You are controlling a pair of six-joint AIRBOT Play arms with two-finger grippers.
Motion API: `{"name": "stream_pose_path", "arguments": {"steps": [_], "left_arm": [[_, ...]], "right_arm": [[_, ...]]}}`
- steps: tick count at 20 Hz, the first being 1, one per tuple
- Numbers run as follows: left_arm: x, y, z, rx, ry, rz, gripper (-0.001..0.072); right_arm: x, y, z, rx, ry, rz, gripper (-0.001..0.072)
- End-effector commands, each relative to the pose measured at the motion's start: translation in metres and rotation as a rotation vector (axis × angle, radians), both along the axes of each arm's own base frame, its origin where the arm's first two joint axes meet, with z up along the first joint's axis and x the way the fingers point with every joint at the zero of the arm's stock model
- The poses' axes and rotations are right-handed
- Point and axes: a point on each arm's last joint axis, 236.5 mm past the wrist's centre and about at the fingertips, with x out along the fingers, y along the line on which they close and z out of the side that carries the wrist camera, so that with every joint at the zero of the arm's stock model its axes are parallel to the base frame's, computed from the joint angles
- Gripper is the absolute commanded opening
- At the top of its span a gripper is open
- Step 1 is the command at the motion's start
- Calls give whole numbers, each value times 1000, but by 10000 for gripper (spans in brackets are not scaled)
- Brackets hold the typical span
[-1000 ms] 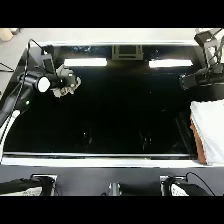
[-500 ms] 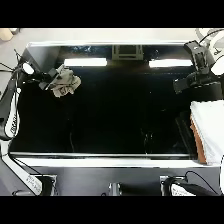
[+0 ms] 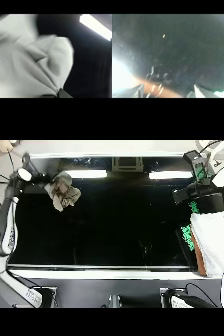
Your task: Fold the shirts.
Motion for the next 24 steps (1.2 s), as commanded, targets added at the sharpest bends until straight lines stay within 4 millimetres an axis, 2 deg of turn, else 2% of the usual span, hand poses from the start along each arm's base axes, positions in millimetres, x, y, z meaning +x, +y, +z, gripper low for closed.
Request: {"name": "stream_pose_path", "arguments": {"steps": [1, 2, 3, 5, 6, 7, 8, 9, 10, 11, 13, 15, 17, 19, 20, 21, 22, 23, 24], "left_arm": [[-57, -75, 166, 250, -368, -287, 31], [-92, -100, 226, 269, -492, -332, 31], [-128, -119, 276, 263, -598, -358, 31], [-203, -146, 352, 231, -766, -410, 31], [-236, -155, 377, 205, -818, -438, 31], [-262, -163, 389, 171, -833, -462, 31], [-280, -169, 393, 145, -825, -491, 31], [-291, -176, 385, 132, -782, -522, 31], [-295, -182, 367, 133, -708, -552, 31], [-294, -191, 337, 144, -607, -592, 31], [-291, -217, 260, 168, -401, -692, 31], [-291, -250, 170, 180, -215, -778, 32], [-301, -285, 73, 186, -44, -849, 32], [-330, -311, -23, 163, 152, -901, 32], [-345, -320, -64, 135, 261, -886, 32], [-357, -327, -94, 116, 343, -872, 33], [-361, -330, -112, 108, 393, -870, 71], [-360, -332, -117, 92, 421, -864, 304], [-352, -328, -111, 89, 425, -856, 567]], "right_arm": [[5, -4, 48, -50, -174, 24, 670], [1, -4, 70, -55, -236, 19, 670], [-6, -4, 91, -60, -291, 16, 670], [-31, -3, 136, -74, -396, 12, 669], [-47, -3, 158, -80, -448, 10, 668], [-63, -1, 176, -84, -489, 10, 667], [-80, -1, 190, -90, -521, 10, 666], [-98, 0, 201, -97, -538, 12, 666], [-115, 0, 204, -101, -532, 8, 666], [-129, 0, 201, -101, -501, 2, 666], [-151, -3, 177, -117, -375, 7, 666], [-166, -6, 142, -126, -202, 15, 665], [-169, -7, 108, -123, -56, 23, 665], [-161, -8, 72, -108, 51, 23, 662], [-155, -8, 55, -99, 93, 20, 660], [-149, -8, 37, -93, 133, 19, 649], [-144, -7, 17, -84, 171, 21, 649], [-139, -4, 0, -70, 204, 26, 649], [-136, 1, -18, -41, 245, 36, 649]]}}
